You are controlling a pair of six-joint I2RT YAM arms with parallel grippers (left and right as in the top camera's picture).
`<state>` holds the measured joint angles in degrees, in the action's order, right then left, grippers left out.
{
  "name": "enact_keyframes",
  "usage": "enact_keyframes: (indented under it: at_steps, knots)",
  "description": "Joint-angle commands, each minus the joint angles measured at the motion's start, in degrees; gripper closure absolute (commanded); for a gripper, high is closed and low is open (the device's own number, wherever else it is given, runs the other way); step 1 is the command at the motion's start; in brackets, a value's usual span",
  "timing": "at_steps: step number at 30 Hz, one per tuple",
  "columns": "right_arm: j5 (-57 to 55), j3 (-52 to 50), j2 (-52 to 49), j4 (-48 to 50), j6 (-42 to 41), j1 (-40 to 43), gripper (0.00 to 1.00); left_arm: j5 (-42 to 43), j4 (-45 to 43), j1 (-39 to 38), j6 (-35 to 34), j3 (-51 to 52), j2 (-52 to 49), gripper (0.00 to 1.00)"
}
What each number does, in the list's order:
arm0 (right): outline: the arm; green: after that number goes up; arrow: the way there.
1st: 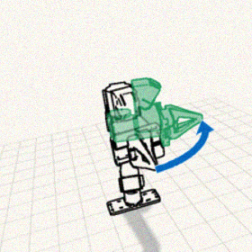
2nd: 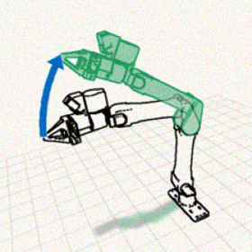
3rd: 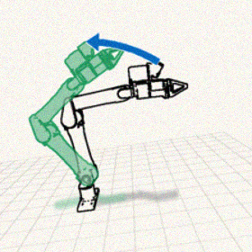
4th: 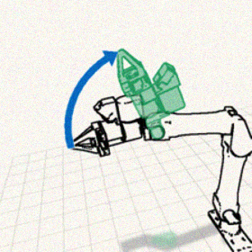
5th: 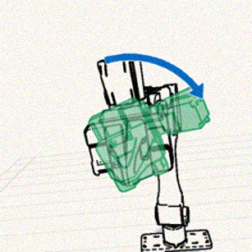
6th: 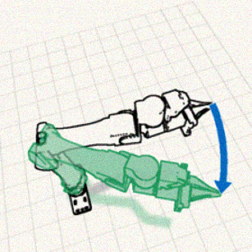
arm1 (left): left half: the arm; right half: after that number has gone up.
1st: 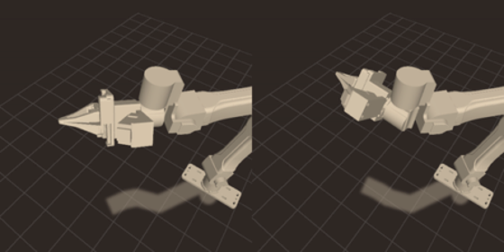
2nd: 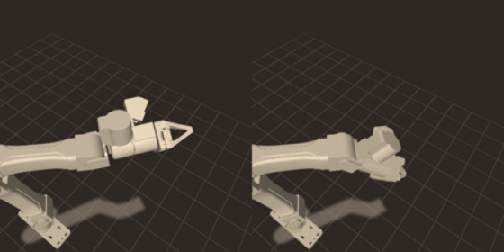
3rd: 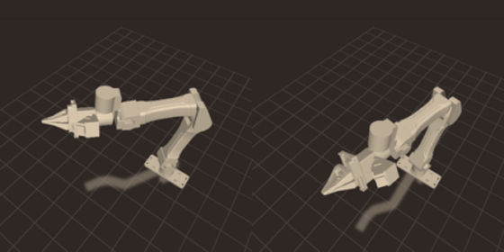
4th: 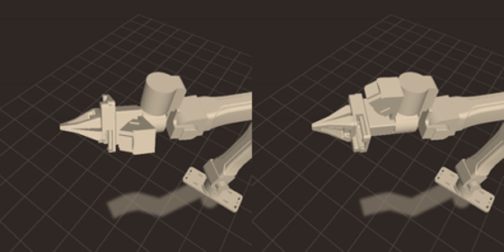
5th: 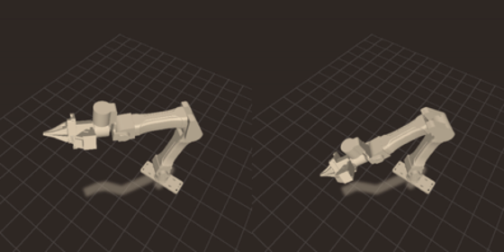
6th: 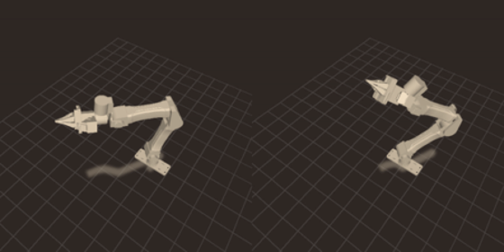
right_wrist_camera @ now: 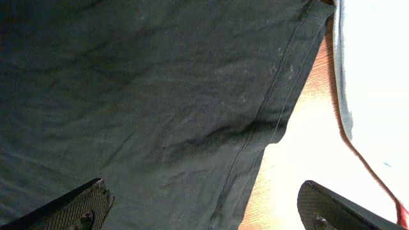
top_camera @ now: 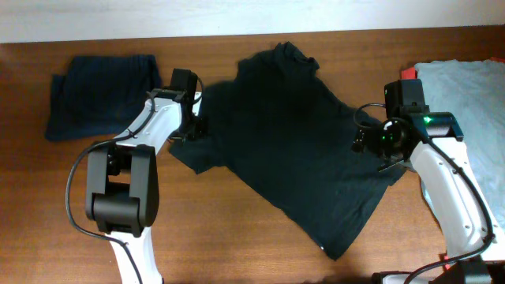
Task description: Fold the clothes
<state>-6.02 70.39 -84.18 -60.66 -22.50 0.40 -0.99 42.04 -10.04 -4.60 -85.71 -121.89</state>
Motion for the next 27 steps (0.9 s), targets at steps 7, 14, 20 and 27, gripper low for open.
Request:
enact_keyframes:
  at_steps: [7,14,20,27]
  knots:
    - [-0.63,0.92,0.13,-0.02,-0.22,0.37,0.01,-2.03,0.42,0.37,-3.13,10.36,-0.02,1.00]
    - [-0.63,0.92,0.13,-0.02,-0.22,0.37,0.01,-5.60,7.17,0.37,-4.42,12.35,-0.02,1.00]
    - [-0.63,0.92,0.13,-0.02,-0.22,0.37,0.01,-12.02,12.70,0.37,-13.90,12.72,-0.02,1.00]
    - [-0.63,0.92,0.13,-0.02,-0.22,0.37,0.01,-11.93,15.39,1.07,-19.56,15.39,-0.02,1.00]
